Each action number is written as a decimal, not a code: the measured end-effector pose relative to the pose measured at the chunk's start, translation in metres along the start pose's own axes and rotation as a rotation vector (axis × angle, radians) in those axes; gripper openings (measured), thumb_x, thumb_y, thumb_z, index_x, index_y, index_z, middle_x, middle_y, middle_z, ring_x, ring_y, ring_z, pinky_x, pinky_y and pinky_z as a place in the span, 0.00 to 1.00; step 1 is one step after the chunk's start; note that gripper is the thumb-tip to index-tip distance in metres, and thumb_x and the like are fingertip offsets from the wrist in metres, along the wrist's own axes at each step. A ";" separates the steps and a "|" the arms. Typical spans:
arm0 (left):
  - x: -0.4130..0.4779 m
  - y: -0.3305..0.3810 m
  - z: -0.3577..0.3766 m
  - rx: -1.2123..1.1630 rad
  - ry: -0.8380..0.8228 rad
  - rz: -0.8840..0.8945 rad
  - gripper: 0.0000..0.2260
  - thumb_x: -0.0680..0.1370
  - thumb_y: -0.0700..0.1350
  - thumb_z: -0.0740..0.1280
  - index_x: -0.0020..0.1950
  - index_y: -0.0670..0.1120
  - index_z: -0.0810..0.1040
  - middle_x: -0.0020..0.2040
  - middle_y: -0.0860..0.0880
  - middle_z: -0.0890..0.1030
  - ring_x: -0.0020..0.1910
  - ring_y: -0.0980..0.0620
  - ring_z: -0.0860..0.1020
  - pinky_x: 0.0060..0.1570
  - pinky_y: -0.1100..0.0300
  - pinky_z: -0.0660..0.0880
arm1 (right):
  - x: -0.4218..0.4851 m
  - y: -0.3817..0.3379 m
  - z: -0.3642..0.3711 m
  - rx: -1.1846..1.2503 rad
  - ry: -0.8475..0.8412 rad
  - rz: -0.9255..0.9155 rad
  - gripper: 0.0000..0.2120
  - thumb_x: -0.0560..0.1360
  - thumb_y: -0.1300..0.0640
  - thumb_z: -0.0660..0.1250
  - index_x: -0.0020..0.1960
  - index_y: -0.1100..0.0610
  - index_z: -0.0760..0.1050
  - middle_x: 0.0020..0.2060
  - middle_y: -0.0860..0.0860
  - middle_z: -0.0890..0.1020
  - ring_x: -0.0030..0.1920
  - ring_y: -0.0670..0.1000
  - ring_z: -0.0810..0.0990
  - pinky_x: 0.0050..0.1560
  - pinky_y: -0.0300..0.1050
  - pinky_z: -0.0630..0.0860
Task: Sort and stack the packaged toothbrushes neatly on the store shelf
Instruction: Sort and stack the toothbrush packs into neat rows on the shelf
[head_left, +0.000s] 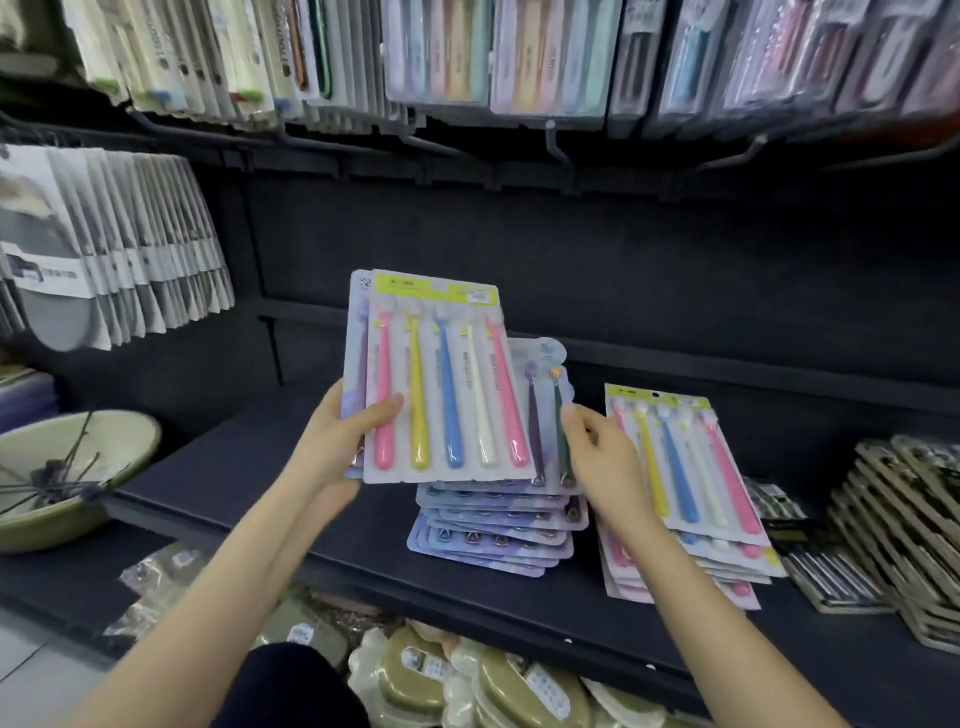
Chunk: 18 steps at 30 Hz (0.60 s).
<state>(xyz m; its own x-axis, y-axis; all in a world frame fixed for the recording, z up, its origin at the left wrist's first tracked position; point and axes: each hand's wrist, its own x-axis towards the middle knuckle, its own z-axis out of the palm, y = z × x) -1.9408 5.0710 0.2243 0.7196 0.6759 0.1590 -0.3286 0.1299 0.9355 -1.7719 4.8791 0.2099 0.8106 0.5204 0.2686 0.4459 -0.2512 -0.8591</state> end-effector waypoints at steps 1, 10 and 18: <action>0.000 -0.004 0.009 -0.021 -0.021 -0.028 0.23 0.68 0.43 0.75 0.61 0.46 0.76 0.56 0.42 0.82 0.56 0.40 0.80 0.55 0.41 0.76 | -0.006 -0.010 -0.007 0.219 -0.044 0.037 0.11 0.80 0.43 0.58 0.49 0.46 0.77 0.43 0.45 0.80 0.48 0.48 0.79 0.46 0.36 0.74; 0.001 -0.041 0.088 -0.097 -0.192 -0.183 0.20 0.71 0.50 0.70 0.62 0.48 0.77 0.54 0.45 0.83 0.53 0.44 0.81 0.55 0.46 0.77 | -0.031 0.008 -0.054 0.488 0.023 0.164 0.12 0.73 0.59 0.73 0.53 0.46 0.78 0.42 0.43 0.85 0.43 0.46 0.85 0.36 0.43 0.81; 0.003 -0.061 0.124 -0.085 -0.142 -0.239 0.11 0.81 0.45 0.61 0.62 0.48 0.75 0.52 0.49 0.84 0.52 0.51 0.82 0.49 0.56 0.80 | -0.020 0.052 -0.112 0.524 0.230 0.479 0.10 0.68 0.69 0.71 0.48 0.65 0.80 0.41 0.60 0.85 0.43 0.60 0.84 0.48 0.58 0.81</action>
<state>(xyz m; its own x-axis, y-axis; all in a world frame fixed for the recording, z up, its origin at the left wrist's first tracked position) -1.8425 4.9752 0.2071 0.8595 0.5109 -0.0147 -0.1848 0.3374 0.9231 -1.7223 4.7642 0.2090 0.9553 0.2531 -0.1525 -0.1690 0.0445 -0.9846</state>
